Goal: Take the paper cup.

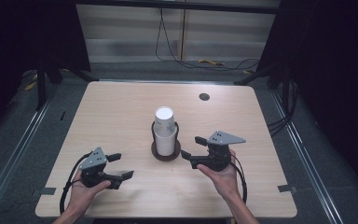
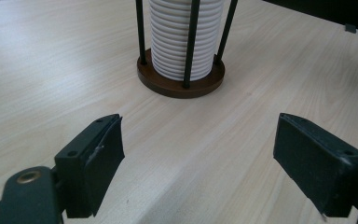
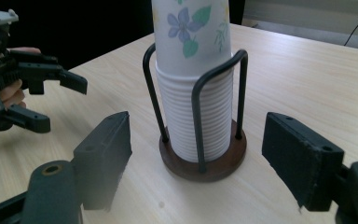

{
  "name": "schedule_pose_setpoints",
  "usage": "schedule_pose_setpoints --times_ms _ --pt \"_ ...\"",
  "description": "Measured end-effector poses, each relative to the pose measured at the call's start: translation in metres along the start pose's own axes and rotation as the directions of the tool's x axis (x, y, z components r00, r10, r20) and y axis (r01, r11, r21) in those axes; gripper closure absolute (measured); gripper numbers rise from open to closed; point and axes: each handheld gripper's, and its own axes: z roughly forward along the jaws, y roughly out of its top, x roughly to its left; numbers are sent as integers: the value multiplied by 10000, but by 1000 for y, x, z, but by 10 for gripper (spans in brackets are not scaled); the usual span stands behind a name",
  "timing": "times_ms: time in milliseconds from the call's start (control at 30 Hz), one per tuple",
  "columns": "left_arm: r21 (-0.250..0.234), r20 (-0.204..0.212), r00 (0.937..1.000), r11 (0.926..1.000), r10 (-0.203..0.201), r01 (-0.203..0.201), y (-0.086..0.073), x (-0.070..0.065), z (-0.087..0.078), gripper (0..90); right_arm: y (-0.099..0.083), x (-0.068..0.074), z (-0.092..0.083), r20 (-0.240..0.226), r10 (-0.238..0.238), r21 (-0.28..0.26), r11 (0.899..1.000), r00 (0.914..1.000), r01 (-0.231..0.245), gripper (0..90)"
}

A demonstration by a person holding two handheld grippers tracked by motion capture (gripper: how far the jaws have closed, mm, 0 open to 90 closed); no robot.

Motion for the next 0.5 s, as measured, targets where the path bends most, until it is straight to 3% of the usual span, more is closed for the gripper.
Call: schedule_pose_setpoints --times_ms 100,267,500 --pt "-9 84 9998 9999 -160 160 0 0 1 158 5 1 5 -118 -32 -35 10000 9999 32 236" --pt "42 211 9997 9999 -94 93 -1 0 1 158 15 2 12 -297 -6 -73 10000 9996 4 225" --pt "100 302 9995 10000 -3 0 -1 -2 3 158 42 4 25 -497 -365 -312 9989 9981 350 215"
